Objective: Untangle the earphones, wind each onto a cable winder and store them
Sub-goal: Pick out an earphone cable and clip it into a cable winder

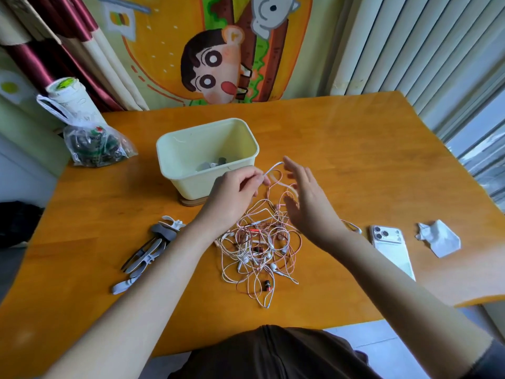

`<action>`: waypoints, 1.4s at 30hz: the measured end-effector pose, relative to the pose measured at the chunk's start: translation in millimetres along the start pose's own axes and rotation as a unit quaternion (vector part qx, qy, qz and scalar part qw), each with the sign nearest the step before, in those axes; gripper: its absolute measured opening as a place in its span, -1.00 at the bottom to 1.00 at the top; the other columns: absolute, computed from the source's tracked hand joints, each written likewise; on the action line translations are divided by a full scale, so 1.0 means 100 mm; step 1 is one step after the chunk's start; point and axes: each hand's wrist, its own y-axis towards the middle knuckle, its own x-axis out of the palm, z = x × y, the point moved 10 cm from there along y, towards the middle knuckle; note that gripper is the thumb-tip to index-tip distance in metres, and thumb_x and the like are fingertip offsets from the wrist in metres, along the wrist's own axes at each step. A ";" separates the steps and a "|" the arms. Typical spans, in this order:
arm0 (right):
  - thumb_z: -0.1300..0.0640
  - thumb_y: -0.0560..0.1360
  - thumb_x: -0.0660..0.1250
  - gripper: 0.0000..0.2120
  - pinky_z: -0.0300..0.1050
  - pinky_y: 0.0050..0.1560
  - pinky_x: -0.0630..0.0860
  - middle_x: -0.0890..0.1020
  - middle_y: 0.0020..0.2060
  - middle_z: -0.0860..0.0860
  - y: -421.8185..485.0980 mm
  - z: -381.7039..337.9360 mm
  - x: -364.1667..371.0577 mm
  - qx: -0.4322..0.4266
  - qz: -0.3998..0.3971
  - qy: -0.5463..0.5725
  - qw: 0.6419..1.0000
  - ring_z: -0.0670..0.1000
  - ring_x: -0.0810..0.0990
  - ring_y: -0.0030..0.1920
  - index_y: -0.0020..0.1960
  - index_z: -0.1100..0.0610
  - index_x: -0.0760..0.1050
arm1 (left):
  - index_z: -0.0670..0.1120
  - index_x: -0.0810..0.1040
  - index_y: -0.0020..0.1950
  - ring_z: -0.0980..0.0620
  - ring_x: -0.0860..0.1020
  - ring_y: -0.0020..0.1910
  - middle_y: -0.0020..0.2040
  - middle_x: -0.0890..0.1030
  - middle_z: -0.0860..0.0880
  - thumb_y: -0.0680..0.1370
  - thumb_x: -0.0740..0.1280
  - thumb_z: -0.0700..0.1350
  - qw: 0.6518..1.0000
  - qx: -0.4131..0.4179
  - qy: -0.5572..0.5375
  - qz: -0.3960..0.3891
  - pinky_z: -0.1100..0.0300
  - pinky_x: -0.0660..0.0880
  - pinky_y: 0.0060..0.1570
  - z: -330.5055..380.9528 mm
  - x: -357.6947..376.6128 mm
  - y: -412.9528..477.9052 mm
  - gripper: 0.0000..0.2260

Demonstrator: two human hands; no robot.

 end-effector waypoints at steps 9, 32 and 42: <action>0.09 0.49 0.36 -0.82 -0.16 0.05 0.37 0.48 0.00 0.10 0.03 0.12 0.14 0.034 -0.024 -0.063 0.997 0.09 0.46 0.05 0.01 0.16 0.62 | 0.01 0.59 -0.06 0.11 0.29 -0.44 -0.39 0.39 -0.01 0.64 0.21 -0.12 0.990 -0.059 0.049 -0.115 0.24 0.22 -0.43 -0.44 0.30 -0.17 -0.82; 0.06 0.57 0.25 -0.76 -0.28 -0.22 0.47 0.64 -0.09 0.05 -0.28 0.45 0.83 0.085 -0.212 -0.067 0.971 -0.04 0.57 -0.20 0.09 0.20 0.57 | -0.09 0.47 0.25 -0.09 0.46 0.23 0.26 0.44 -0.11 0.61 0.24 -0.17 0.929 -0.289 0.228 -0.044 0.07 0.44 0.17 -2.23 -0.10 -0.95 -0.79; 0.04 0.59 0.23 -0.75 -0.19 -0.21 0.51 0.65 -0.09 0.08 -0.22 0.12 1.23 0.037 -0.244 -0.047 0.968 0.00 0.57 -0.19 0.09 0.20 0.56 | -0.28 0.40 0.30 -0.25 0.40 0.27 0.29 0.35 -0.27 0.48 0.28 -0.45 0.850 -0.398 0.336 0.082 -0.03 0.43 0.20 -2.83 -0.66 -1.57 -0.61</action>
